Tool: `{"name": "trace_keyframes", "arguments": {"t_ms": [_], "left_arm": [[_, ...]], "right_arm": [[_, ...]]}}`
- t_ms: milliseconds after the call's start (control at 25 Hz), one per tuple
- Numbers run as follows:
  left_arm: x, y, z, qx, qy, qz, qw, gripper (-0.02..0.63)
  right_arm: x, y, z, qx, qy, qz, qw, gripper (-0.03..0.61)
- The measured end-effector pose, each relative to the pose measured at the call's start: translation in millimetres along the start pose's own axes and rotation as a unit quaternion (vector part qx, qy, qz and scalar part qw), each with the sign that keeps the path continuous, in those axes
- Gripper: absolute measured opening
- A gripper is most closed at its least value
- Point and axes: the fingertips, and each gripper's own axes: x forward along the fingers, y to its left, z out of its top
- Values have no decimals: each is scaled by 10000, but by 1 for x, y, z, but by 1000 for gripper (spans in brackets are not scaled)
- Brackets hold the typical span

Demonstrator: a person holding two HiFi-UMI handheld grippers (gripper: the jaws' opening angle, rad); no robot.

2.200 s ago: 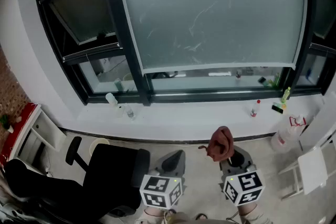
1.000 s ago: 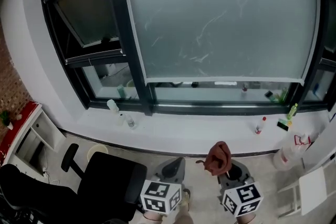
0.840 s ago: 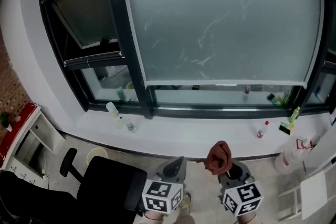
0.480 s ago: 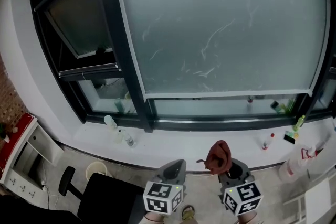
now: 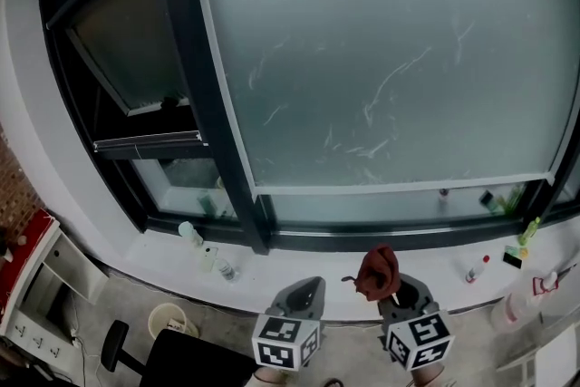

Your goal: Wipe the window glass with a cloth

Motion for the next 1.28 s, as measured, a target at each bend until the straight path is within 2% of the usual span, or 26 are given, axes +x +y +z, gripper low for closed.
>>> {"name": "trace_keyframes", "arguments": {"t_ms": [320,680,1000,1280], "left_arm": [[40,45,13,-27,-16,-15,10000,5],[72,69,24,-12,2,-77,10000,5],[104,97,40,-92,-57,104,9999,5],[143,131,59,-152,-133,343,9992,5]], "right_arm": [[63,-9,9,-13,39,55,10000,48],[110,-17,16,-163,53,97,9998,48],[155,-32,36,-286,60,279,9992,48],[217,-58,72,-565,-233,492,9969,48]]}}
